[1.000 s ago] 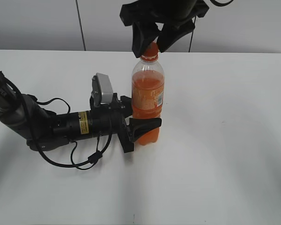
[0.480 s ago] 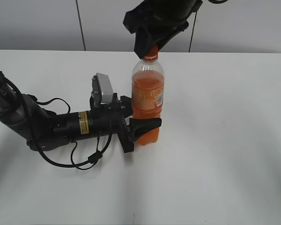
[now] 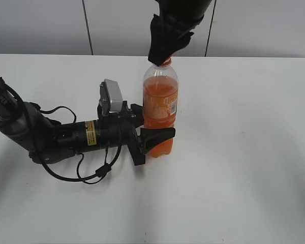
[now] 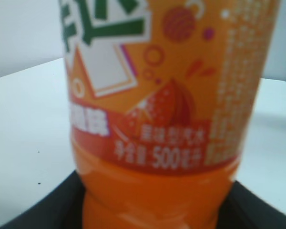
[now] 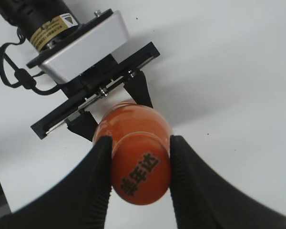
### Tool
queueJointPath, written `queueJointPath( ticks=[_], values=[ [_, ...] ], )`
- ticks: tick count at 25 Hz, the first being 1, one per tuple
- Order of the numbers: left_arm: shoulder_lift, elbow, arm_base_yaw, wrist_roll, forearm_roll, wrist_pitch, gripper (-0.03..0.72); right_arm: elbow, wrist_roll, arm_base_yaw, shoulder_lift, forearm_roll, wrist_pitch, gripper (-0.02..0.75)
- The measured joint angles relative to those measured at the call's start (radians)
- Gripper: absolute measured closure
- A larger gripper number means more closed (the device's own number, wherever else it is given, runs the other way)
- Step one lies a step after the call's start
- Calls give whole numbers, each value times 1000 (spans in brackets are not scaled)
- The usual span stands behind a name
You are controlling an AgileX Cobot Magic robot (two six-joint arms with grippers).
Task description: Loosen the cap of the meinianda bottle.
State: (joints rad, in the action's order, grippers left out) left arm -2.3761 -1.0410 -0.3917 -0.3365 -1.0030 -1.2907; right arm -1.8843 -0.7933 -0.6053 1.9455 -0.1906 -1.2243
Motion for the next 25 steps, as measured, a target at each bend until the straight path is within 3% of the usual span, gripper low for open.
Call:
queueJointPath(
  ticks=[10,25],
  values=[
    [0,0,0,-2,2,0,293,0,-280,0,0,0,0,465],
    [0,0,0,0,-1,0,293,2,-321,-7,-78,-22,-2,466]
  ],
)
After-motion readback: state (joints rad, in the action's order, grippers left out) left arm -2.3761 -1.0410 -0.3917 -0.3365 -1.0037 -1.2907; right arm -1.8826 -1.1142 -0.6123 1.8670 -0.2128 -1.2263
